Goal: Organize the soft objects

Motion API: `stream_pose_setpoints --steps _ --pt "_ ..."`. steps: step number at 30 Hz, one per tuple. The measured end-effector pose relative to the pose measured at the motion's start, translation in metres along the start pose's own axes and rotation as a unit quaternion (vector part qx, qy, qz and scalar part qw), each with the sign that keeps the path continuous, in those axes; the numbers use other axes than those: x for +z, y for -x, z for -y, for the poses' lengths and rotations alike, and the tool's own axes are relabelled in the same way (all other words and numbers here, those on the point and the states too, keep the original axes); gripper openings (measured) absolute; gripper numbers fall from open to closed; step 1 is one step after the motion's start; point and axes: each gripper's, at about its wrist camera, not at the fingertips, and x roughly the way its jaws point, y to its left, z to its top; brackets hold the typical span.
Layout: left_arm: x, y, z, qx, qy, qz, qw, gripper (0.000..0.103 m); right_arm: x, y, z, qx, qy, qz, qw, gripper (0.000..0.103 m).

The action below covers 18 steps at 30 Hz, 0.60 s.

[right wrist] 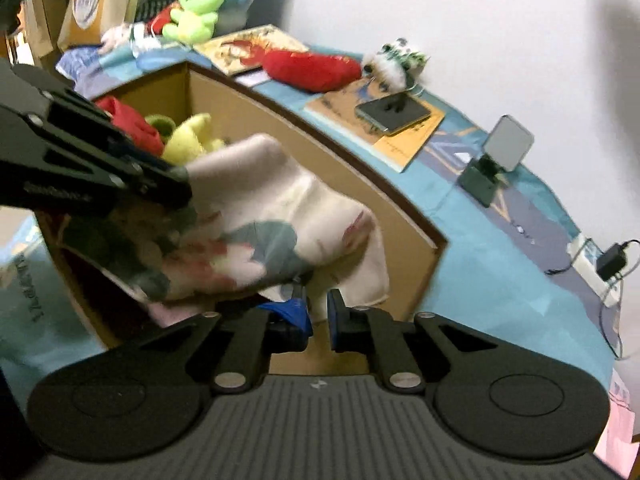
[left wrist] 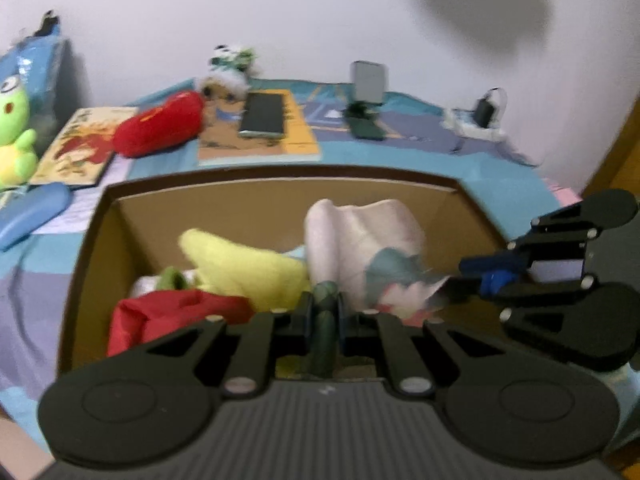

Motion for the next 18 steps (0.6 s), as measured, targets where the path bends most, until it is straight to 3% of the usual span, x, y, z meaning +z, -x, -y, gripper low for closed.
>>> stream_pose_setpoints --steps 3,7,10,14,18 --pt "0.001 0.007 0.010 -0.025 -0.011 0.005 0.9996 0.010 -0.005 0.008 0.005 -0.018 -0.012 -0.002 1.000 0.000" --pt "0.000 -0.004 0.020 -0.001 -0.034 -0.007 0.9994 0.010 -0.014 0.005 -0.005 -0.005 0.000 -0.001 1.000 0.000" --pt "0.003 -0.003 0.012 -0.055 0.003 -0.015 0.9984 0.010 -0.013 -0.008 -0.005 0.017 0.005 -0.009 1.000 0.000" --pt "0.027 0.024 0.022 -0.091 -0.004 0.035 0.9952 0.010 -0.011 -0.018 -0.007 0.036 0.017 -0.017 0.999 0.000" --pt "0.059 0.050 0.037 -0.121 -0.024 0.081 0.9890 0.010 -0.008 -0.023 -0.006 0.107 0.001 -0.024 0.994 0.000"
